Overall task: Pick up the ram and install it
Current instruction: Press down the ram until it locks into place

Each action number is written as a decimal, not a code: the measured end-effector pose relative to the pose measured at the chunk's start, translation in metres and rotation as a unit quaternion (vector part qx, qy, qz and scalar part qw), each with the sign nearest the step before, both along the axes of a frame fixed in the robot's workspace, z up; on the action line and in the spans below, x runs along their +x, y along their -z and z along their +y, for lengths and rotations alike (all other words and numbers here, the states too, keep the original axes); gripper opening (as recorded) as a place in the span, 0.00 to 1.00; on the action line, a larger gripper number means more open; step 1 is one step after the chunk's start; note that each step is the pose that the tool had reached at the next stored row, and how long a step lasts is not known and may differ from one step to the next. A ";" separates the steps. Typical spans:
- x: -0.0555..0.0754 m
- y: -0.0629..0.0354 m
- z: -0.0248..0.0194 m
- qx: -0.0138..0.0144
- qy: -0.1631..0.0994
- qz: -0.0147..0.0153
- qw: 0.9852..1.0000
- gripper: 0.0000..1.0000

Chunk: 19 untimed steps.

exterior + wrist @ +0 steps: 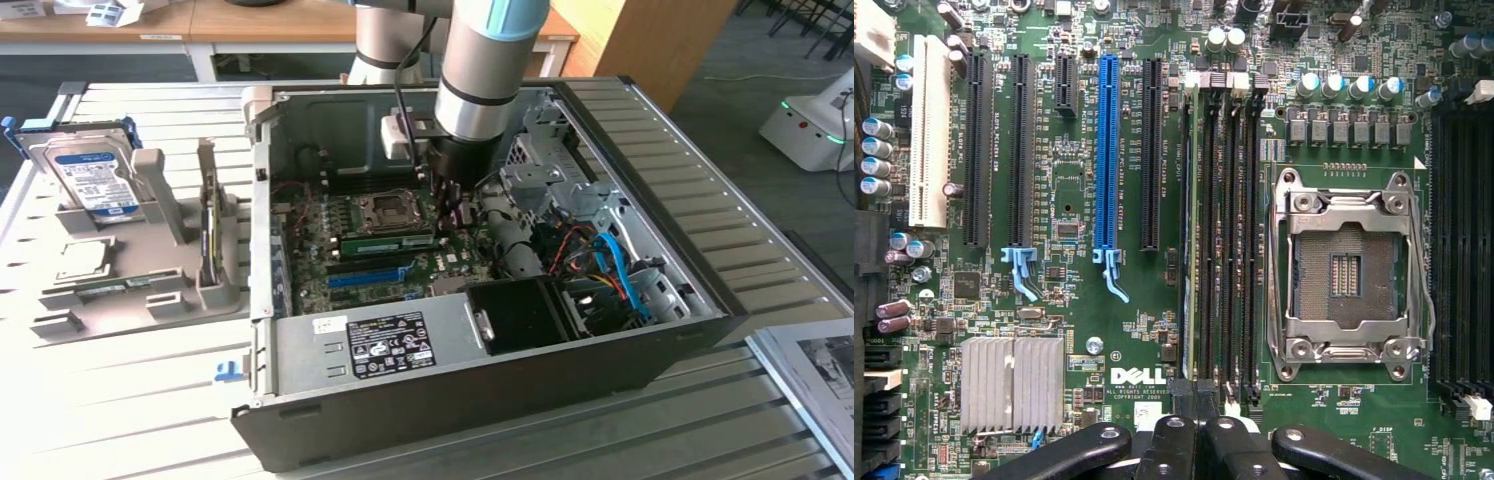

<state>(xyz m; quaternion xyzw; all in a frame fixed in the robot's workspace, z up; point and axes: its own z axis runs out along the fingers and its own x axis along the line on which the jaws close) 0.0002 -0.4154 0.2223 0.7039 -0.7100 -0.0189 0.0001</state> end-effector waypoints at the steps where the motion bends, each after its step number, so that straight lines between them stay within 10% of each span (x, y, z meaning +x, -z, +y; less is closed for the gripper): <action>1: 0.000 -0.0003 0.0000 0.000 0.000 0.000 1.000 0.10; 19: 0.000 -0.0142 0.0000 0.000 0.000 0.001 1.000 0.10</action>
